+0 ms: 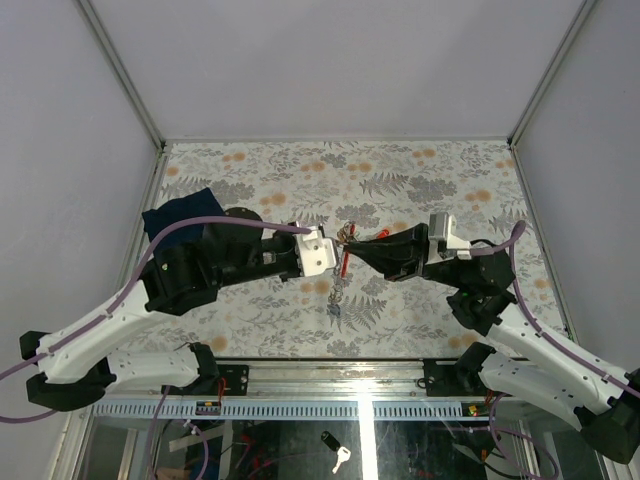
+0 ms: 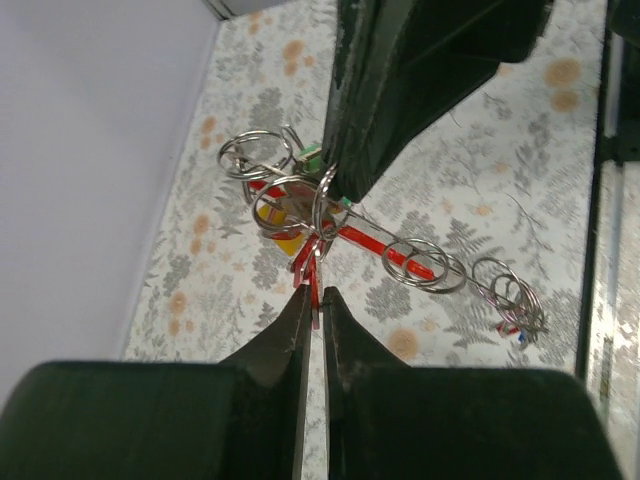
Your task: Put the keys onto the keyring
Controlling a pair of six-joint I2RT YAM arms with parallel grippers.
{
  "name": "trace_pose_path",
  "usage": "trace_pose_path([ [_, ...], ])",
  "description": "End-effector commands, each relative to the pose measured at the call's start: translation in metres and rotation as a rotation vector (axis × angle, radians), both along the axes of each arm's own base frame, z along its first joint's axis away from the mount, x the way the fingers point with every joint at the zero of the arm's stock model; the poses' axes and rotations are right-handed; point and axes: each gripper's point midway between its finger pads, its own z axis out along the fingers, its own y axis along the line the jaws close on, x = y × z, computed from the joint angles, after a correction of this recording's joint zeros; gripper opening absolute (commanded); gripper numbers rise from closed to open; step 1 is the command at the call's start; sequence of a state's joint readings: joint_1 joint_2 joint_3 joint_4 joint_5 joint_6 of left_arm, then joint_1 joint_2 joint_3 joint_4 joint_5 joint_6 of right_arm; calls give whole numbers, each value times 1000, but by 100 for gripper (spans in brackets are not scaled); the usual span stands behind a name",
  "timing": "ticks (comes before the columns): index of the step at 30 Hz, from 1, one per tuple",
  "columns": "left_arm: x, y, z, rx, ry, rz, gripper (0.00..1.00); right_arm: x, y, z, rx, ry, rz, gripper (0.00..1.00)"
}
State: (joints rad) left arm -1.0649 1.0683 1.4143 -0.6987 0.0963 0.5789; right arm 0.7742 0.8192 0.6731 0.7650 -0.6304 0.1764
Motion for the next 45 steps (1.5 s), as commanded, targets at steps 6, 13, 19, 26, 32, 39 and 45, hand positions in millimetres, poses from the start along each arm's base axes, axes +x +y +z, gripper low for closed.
trace_pose_path([
  [6,28,-1,10,-119,-93,148,1,0,-28,67,285,-34,-75,0],
  [13,25,-13,-3,-129,-70,148,5,11,-30,70,346,23,-102,0],
  [19,14,-17,1,-157,-56,111,12,14,-29,66,349,33,-108,0],
  [26,6,-9,23,-255,-73,98,14,17,-30,63,337,24,-133,0],
  [32,-3,3,60,-430,-121,81,29,7,-25,59,280,-34,-97,0],
  [39,-29,10,84,-508,-182,-46,37,-15,-22,55,226,-105,-7,0],
  [45,-41,2,84,-487,-200,-138,40,-27,-19,57,212,-124,58,0],
])
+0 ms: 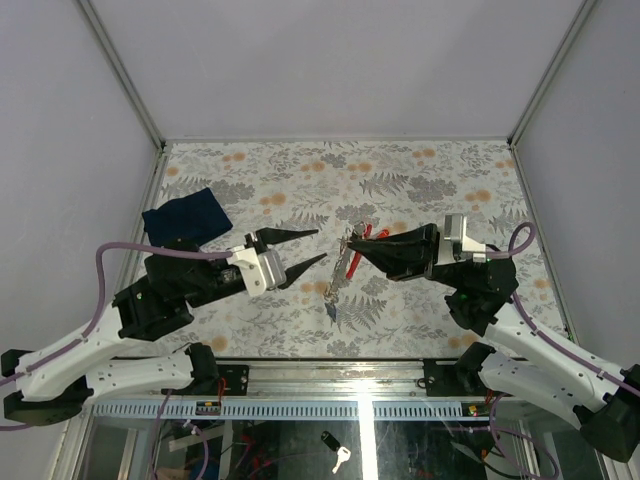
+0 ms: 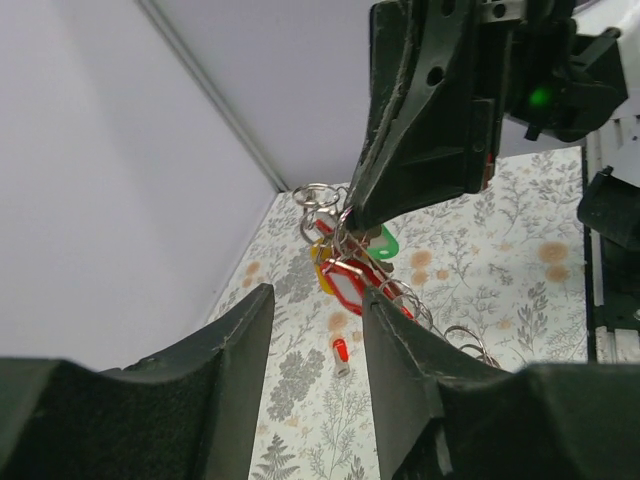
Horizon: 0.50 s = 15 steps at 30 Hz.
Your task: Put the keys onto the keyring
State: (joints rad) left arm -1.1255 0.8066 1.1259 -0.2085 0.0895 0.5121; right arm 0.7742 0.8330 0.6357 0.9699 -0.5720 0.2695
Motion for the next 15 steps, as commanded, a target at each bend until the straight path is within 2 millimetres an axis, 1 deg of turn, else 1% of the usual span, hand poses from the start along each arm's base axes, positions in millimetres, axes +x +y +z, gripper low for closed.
trace_pose_path([
  [1,-15,-10,18,-36,-68,-98,40,-27,-11,35,74,-127,60,0],
  [6,-20,-22,9,24,-60,-157,40,-29,-11,36,76,-130,67,0],
  [15,-17,-29,-2,82,-30,-162,39,-30,-12,37,78,-137,67,0],
])
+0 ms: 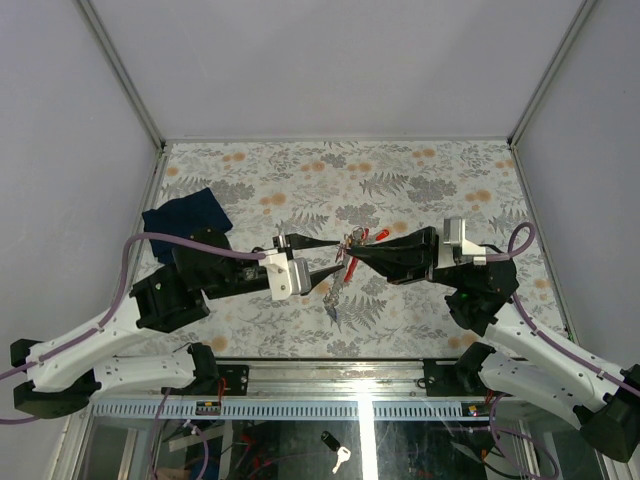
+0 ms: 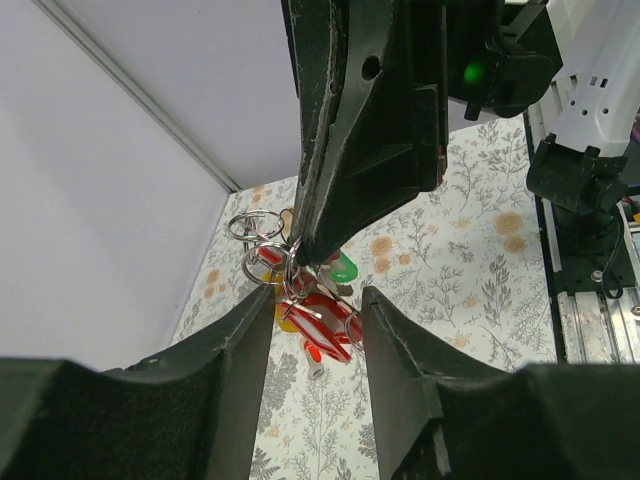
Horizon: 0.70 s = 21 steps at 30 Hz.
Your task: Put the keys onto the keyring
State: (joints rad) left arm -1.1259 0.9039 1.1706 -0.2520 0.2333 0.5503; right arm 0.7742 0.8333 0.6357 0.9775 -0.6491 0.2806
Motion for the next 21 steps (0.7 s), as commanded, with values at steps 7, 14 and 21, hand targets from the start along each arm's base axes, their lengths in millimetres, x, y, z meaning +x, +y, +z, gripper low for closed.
trace_pose_path([
  [7,-2,3,10,-2,-14,0,38,-15,-19,47,136,-108,-17,0],
  [14,-1,2,7,8,-9,-1,38,-12,-20,47,143,-102,-34,0],
  [21,-3,1,6,12,3,-9,37,-8,-22,48,153,-95,-63,0],
])
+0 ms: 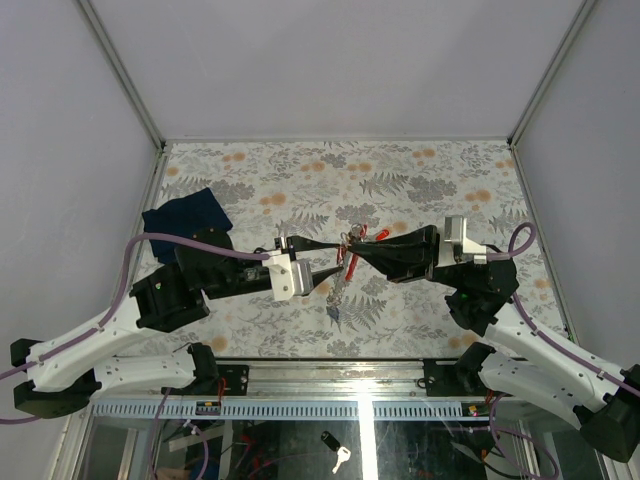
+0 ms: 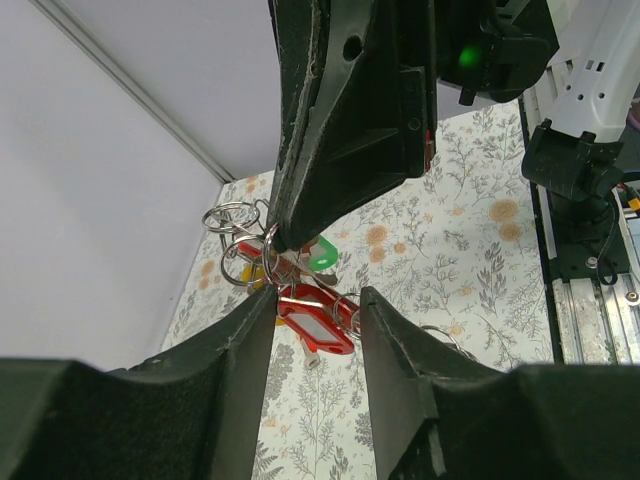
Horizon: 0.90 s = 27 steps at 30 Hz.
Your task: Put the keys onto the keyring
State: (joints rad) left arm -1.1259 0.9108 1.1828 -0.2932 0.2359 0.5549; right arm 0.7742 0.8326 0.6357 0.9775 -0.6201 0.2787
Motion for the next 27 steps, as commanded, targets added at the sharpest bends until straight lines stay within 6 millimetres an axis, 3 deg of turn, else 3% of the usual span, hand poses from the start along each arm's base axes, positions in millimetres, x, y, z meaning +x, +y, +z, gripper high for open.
trace_pose_path([
  [1,-3,1,11,-18,-6,-8,37,-12,-20,46,137,-106,-41,0],
  [23,-4,-2,14,-19,6,-18,36,-2,-20,42,127,-75,-85,0],
  [27,-2,-3,19,-46,-4,-8,31,-3,-19,41,127,-74,-73,0],
])
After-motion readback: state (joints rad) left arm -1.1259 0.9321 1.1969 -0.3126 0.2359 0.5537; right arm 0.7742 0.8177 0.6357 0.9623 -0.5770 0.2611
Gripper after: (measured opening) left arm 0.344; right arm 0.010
